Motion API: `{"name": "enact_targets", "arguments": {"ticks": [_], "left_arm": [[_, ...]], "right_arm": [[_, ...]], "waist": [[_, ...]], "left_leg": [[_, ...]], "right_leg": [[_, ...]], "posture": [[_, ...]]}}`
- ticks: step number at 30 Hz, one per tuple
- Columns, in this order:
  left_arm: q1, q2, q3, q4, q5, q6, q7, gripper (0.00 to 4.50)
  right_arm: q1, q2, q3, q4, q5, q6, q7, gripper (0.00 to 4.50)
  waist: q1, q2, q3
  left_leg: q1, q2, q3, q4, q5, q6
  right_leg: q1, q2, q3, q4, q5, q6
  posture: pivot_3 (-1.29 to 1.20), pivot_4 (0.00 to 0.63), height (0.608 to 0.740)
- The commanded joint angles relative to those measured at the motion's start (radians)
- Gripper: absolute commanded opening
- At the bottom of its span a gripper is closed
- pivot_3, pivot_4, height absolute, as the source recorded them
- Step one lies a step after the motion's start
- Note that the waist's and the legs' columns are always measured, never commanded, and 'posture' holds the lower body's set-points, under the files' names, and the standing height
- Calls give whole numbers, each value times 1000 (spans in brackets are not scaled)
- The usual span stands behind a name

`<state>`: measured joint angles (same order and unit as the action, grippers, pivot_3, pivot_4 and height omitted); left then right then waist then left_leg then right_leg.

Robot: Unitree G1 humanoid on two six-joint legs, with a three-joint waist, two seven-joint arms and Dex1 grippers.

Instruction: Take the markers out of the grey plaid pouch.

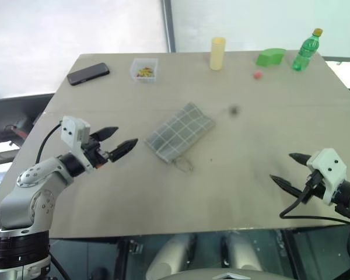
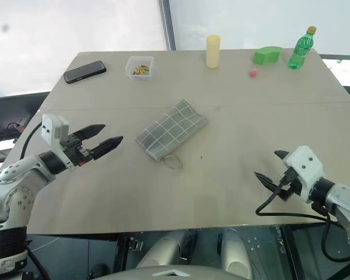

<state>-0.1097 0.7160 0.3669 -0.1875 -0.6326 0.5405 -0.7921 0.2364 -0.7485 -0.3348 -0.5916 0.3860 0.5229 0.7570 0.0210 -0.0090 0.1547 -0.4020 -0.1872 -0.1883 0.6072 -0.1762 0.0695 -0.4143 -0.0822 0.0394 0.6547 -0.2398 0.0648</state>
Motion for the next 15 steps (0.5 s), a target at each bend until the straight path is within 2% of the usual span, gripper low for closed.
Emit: {"name": "enact_targets", "arguments": {"ticks": [1,5,10,15], "left_arm": [[-2,14,20,-54,-26,8,-7,4488],[27,6,13,-91,-37,15,-13,4488],[61,18,4,-85,2,-65,-78,4488],[105,55,-65,-32,157,-267,-180,4488]], "right_arm": [[-7,-19,-34,-30,20,1,7,4419],[-38,-17,-27,-31,44,7,4,4419],[-69,-15,-5,-14,47,-17,13,4419],[-51,-21,-13,-48,87,-24,50,4419]], "waist": [[0,0,0],[-2,-1,1],[-3,-1,1],[-3,-1,1]], "left_leg": [[0,0,0,0,0,0],[0,0,0,0,0,0],[0,0,2,-1,0,0],[0,0,3,-4,0,1]], "right_leg": [[0,0,0,0,0,0],[0,0,0,0,0,0],[0,-2,0,-1,0,0],[0,-3,-1,-4,0,0]], "posture": [[0,150,740],[0,150,740],[0,150,740],[0,150,740]]}}
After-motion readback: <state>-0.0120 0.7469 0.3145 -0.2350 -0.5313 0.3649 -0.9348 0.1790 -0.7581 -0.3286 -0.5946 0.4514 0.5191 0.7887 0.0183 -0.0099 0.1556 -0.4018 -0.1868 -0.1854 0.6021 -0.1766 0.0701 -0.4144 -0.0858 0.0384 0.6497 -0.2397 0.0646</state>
